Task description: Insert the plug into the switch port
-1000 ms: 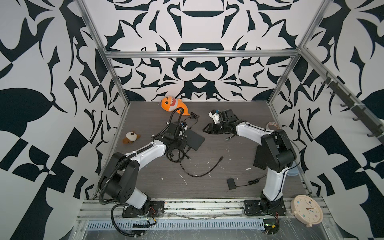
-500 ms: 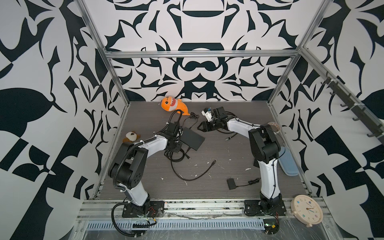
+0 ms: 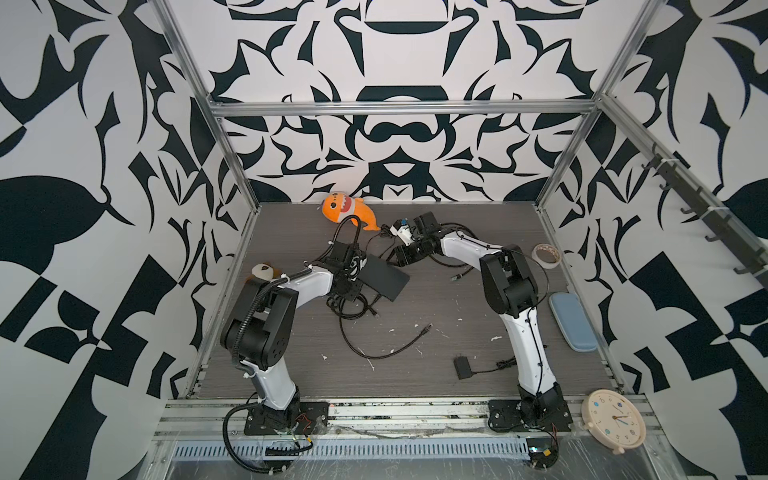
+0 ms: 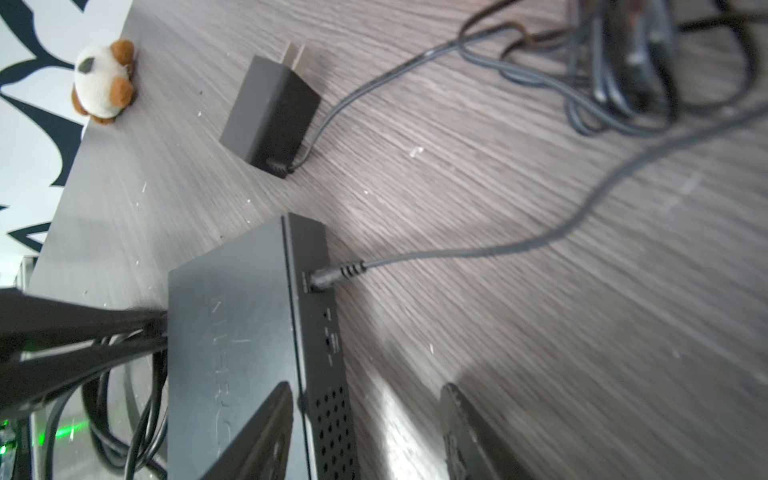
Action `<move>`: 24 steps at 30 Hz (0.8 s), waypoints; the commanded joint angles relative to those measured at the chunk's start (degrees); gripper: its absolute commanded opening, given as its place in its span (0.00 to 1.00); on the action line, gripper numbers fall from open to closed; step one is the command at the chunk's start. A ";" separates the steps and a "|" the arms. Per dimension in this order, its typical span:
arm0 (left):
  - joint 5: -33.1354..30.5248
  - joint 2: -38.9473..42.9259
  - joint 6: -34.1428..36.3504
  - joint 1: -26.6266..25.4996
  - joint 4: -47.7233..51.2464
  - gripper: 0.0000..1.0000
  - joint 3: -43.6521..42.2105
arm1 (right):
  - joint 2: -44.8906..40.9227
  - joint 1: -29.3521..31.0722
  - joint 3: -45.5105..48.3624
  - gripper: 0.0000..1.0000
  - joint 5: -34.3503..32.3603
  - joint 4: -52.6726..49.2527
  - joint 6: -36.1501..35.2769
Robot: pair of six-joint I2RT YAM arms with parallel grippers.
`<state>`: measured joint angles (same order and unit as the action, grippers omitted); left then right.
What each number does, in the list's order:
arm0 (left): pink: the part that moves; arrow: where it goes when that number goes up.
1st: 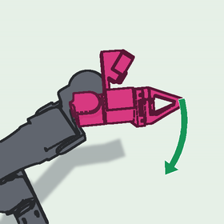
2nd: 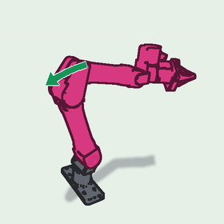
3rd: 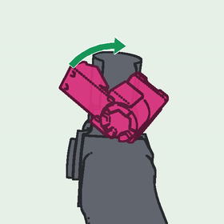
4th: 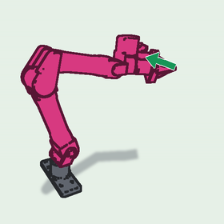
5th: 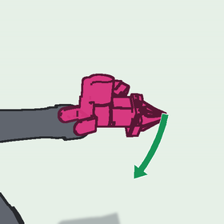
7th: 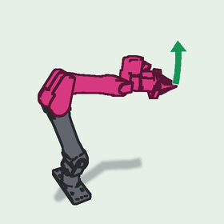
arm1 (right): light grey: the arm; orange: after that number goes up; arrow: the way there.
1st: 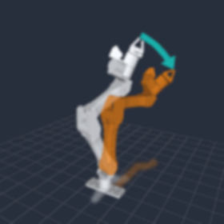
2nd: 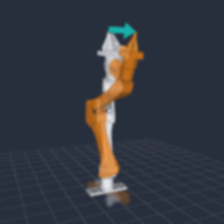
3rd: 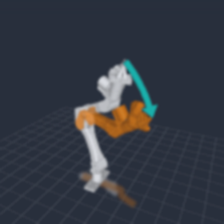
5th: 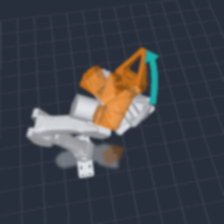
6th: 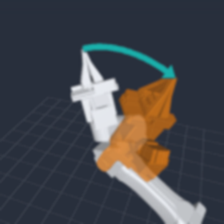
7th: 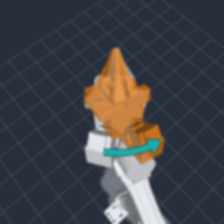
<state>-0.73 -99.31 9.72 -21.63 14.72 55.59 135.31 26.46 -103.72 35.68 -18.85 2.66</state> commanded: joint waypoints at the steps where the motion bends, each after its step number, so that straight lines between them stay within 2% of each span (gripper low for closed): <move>1: 2.91 2.66 2.90 1.15 -3.63 0.00 -2.04 | 0.42 0.41 -2.94 0.59 3.11 -3.56 -2.57; 7: 5.69 2.78 5.47 1.64 -5.26 0.00 -1.89 | 2.44 0.44 -5.42 0.59 7.00 -5.67 -4.38; 12: 8.37 0.20 6.45 1.59 0.91 0.00 2.54 | 3.54 0.37 -7.17 0.59 6.71 -7.05 -4.54; 17: 8.68 0.34 6.68 1.05 0.87 0.00 2.79 | 3.99 0.43 -8.10 0.60 7.29 -8.92 -5.95; 20: 5.93 0.10 6.64 -1.03 2.30 0.00 4.42 | 4.89 0.34 -9.33 0.60 8.17 -10.85 -7.25; 24: 5.52 0.66 3.14 -3.65 0.66 0.00 5.93 | 5.41 0.35 -9.71 0.60 10.19 -13.47 -9.97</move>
<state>4.49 -98.70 14.48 -23.86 15.51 59.75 140.46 26.46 -112.25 44.21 -27.42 -4.43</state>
